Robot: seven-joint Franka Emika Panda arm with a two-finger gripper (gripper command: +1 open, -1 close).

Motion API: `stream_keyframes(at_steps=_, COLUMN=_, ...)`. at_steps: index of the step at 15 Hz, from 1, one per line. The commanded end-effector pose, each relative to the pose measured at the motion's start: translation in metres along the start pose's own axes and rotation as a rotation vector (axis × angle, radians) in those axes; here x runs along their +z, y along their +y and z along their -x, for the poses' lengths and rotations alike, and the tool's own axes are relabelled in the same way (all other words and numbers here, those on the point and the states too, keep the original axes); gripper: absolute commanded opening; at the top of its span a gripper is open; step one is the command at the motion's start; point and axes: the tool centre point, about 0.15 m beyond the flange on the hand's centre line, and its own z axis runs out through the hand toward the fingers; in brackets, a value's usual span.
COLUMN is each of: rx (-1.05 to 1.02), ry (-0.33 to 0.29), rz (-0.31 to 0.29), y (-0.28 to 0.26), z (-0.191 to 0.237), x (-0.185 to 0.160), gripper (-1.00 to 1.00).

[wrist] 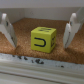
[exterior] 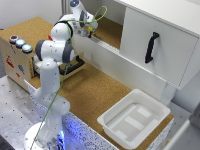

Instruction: Move to the drawer and store the yellow object

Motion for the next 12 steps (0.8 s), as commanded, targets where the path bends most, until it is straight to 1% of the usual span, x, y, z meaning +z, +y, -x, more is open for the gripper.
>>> stream_keyframes(at_steps=1, rx=-0.056, ry=-0.053, rz=0.053, y=-0.006, z=-0.025, x=0.022, gripper=-1.0)
stream_keyframes(at_steps=4, rx=-0.05, ry=-0.064, rz=0.061, y=-0.008, z=-0.02, x=0.023, gripper=-1.0)
stream_keyframes(at_steps=7, rx=-0.049, ry=-0.058, rz=0.074, y=-0.014, z=-0.012, x=0.012, gripper=-1.0)
stream_keyframes(at_steps=10, rx=-0.059, ry=-0.028, rz=0.084, y=-0.022, z=0.003, x=-0.012, gripper=-1.0)
stream_keyframes(at_steps=12, rx=-0.085, ry=0.005, rz=0.091, y=-0.029, z=0.019, x=-0.039, gripper=-1.0)
